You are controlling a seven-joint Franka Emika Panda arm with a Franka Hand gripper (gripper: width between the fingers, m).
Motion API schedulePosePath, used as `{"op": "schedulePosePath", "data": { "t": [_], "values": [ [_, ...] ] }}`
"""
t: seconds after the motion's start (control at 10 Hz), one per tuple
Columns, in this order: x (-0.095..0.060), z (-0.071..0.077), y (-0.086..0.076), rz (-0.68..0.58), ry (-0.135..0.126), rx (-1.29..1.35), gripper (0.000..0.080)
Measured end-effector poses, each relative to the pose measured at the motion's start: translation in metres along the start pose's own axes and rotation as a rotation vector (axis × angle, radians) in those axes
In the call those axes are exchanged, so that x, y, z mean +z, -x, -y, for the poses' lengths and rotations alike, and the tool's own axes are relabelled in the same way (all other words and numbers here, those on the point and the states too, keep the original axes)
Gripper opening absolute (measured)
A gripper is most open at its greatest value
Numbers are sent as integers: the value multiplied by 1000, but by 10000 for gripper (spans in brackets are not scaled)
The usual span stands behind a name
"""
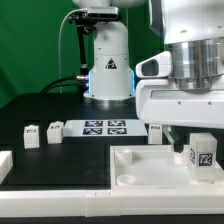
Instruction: Assemble one leg
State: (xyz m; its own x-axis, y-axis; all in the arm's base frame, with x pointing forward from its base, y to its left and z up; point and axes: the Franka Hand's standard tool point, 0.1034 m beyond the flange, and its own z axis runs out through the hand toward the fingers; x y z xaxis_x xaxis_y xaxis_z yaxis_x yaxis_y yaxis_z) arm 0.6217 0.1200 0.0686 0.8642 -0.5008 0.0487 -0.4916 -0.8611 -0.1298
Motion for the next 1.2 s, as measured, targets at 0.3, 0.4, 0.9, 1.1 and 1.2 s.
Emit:
{"op": "schedulePosePath", "data": {
  "t": [0.3, 0.4, 0.9, 1.1, 1.2],
  "values": [
    [-1, 0, -1, -13, 15, -295, 649],
    [-1, -1, -1, -16, 23, -409, 649],
    [-1, -1, -2, -15, 23, -448, 289],
    [-1, -2, -2, -15, 22, -399, 290],
    [-1, -2, -2, -15, 22, -399, 290]
  ]
}}
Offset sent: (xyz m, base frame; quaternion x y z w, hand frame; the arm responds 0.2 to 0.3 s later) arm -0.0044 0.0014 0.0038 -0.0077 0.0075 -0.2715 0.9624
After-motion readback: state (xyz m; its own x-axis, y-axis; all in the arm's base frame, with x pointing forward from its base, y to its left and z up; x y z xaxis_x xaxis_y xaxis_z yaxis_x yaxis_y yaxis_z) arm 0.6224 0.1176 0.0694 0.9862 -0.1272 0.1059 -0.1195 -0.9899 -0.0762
